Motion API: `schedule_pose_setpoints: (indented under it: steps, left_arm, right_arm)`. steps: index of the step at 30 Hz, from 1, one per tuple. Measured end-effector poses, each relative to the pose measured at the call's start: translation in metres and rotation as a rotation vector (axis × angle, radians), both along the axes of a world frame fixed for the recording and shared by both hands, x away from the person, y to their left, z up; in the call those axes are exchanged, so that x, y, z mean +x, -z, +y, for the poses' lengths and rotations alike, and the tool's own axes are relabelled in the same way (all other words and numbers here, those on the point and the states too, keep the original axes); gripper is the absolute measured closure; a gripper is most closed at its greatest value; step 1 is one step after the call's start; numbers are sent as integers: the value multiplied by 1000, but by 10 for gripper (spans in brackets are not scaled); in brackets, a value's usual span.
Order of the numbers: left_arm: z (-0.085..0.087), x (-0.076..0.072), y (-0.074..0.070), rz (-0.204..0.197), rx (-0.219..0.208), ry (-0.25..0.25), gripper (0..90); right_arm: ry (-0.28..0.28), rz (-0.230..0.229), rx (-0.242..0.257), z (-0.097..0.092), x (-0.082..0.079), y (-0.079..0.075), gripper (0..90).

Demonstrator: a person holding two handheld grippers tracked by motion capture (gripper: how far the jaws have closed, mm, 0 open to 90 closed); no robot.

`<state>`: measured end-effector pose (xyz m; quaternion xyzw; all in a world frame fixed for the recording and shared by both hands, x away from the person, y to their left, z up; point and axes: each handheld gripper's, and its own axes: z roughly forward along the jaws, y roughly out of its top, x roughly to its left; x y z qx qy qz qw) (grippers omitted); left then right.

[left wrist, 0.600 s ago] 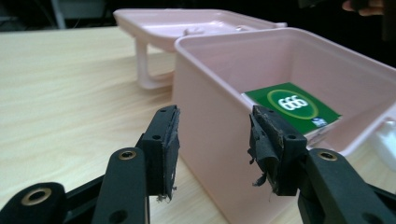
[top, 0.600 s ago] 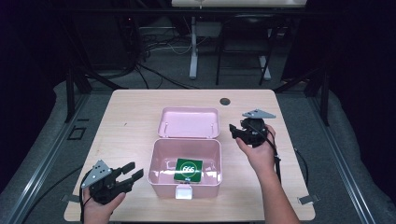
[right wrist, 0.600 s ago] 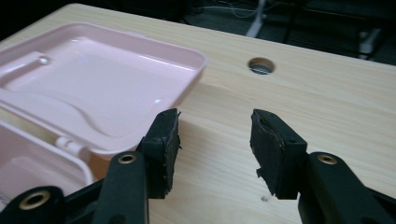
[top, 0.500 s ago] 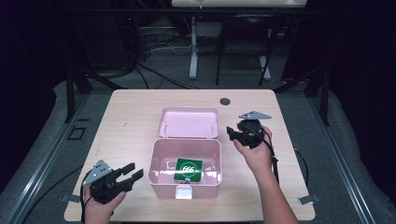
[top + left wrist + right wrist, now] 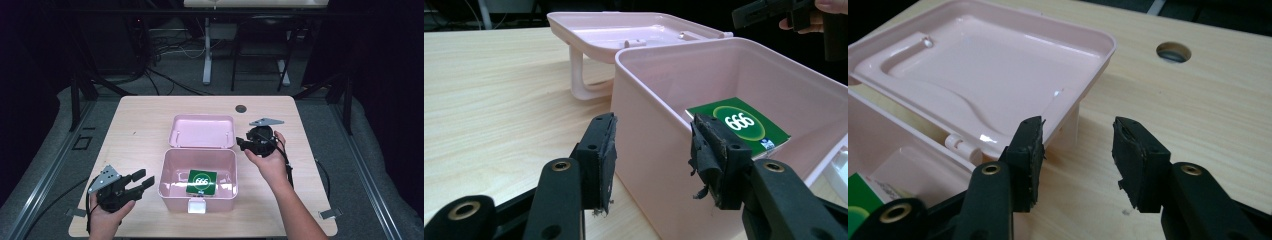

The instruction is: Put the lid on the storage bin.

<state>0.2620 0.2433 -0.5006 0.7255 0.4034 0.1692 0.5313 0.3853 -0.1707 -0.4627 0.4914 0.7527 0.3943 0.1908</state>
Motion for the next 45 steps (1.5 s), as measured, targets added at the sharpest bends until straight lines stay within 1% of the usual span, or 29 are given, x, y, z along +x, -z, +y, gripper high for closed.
schedule_pose_setpoints:
  steps: [2, 3, 4, 5, 6, 7, 10, 12, 13, 14, 16, 18, 19, 20, 21, 22, 23, 24, 25, 26, 28, 29, 32, 34, 35, 36, 38, 42, 45]
  left_arm:
    - [-1, 3, 0, 6, 0, 1, 524]
    - [-2, 6, -1, 12, 6, 0, 523]
    - [-2, 6, -1, 12, 6, 0, 523]
    - [-2, 11, -2, 15, 0, 1, 523]
    - [-3, 13, -3, 19, 4, 4, 523]
    - [-3, 13, -3, 19, 4, 4, 523]
    - [-5, 21, -8, 13, 30, -10, 536]
    - [-6, 24, -10, 15, 36, -11, 536]
    - [-8, 27, -11, 21, 43, -13, 535]
    - [-11, 35, -14, 43, 43, -7, 535]
    - [-13, 39, -15, 49, 34, -1, 534]
    - [-20, 51, -22, 56, 39, 18, 531]
    - [-20, 51, -22, 56, 39, 18, 531]
    - [-23, 55, -24, 50, 47, 21, 531]
    - [-24, 59, -26, 57, 65, 22, 525]
    - [-26, 62, -27, 58, 67, 13, 525]
    - [-27, 68, -28, 75, 73, 6, 527]
    - [-27, 68, -28, 75, 73, 6, 540]
    - [-27, 71, -28, 91, 59, 8, 540]
    - [-27, 75, -29, 108, 59, 16, 569]
    - [-27, 79, -31, 126, 48, 18, 602]
    - [-27, 79, -31, 126, 48, 18, 623]
    - [-29, 87, -37, 141, 15, 23, 665]
    - [-31, 88, -39, 136, 10, 22, 680]
    - [-34, 89, -40, 129, 37, 25, 682]
    - [-35, 89, -40, 125, 48, 24, 682]
    - [-34, 88, -40, 127, 50, 24, 687]
    - [-34, 86, -36, 143, 54, 34, 699]
    - [-35, 85, -31, 158, 63, 35, 699]
  right_arm:
    - [-21, 23, 1, -1, 4, -2, 558]
    - [-38, 61, 18, -2, 8, -5, 558]
    - [-38, 61, 18, -2, 8, -5, 558]
    - [-40, 86, 41, -3, 11, -8, 562]
    - [-37, 95, 61, -4, 14, -9, 563]
    - [-37, 95, 61, -4, 14, -9, 563]
    - [-9, 137, 122, -6, 23, -11, 561]
    - [-2, 143, 117, -6, 25, -11, 561]
    - [6, 141, 94, -5, 29, -11, 550]
    - [4, 148, 86, -5, 32, -11, 549]
    - [5, 159, 78, -3, 36, -12, 539]
    - [8, 173, 77, -1, 38, -12, 532]
    - [8, 173, 77, -1, 38, -12, 532]
    - [13, 177, 70, 0, 39, -14, 531]
    - [22, 161, 62, 2, 41, -17, 534]
    - [22, 161, 62, 2, 41, -17, 534]
    - [31, 169, 63, 3, 44, -20, 540]
    - [31, 169, 63, 3, 44, -20, 540]
    - [33, 165, 64, 4, 45, -21, 544]
    - [32, 177, 45, 7, 49, -25, 546]
    - [32, 172, 37, 10, 51, -29, 547]
    - [32, 172, 37, 10, 51, -29, 547]
    - [30, 177, 34, 14, 58, -35, 555]
    - [29, 179, 32, 15, 60, -35, 558]
    - [37, 195, 38, 16, 64, -37, 564]
    - [39, 195, 40, 17, 66, -37, 565]
    - [42, 200, 51, 18, 67, -37, 568]
    - [35, 205, 42, 26, 72, -38, 575]
    - [50, 207, 40, 32, 77, -39, 586]
